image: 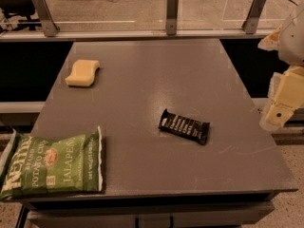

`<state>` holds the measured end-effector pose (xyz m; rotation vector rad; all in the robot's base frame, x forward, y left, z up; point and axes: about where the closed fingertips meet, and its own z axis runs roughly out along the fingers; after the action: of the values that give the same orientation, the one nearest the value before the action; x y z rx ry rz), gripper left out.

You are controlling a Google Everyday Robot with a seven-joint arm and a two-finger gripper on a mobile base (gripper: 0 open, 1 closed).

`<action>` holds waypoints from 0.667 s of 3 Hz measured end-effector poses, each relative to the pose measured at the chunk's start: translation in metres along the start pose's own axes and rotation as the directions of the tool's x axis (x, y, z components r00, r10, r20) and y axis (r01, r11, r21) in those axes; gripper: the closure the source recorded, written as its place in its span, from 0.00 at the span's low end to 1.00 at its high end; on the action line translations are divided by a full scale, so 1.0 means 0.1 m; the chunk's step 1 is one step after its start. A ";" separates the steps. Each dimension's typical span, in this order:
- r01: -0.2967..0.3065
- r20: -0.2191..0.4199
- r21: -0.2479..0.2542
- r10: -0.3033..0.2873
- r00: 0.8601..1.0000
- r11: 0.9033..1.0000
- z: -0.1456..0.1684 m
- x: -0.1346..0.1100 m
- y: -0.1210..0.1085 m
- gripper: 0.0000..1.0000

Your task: Pick rxbar chocolate

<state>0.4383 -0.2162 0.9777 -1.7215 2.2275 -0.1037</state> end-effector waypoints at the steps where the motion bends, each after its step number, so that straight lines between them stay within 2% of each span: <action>1: 0.000 0.000 0.000 0.000 1.000 1.000 0.00 0.00 0.00 0.00; 2: 0.018 -0.040 -0.067 -0.020 0.999 0.998 0.27 -0.08 0.08 0.00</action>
Offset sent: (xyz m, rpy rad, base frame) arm 0.0023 0.0302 -0.0671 -0.0719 0.2019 0.0537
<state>0.4401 -0.2029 0.9518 -1.7906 2.2677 -0.0701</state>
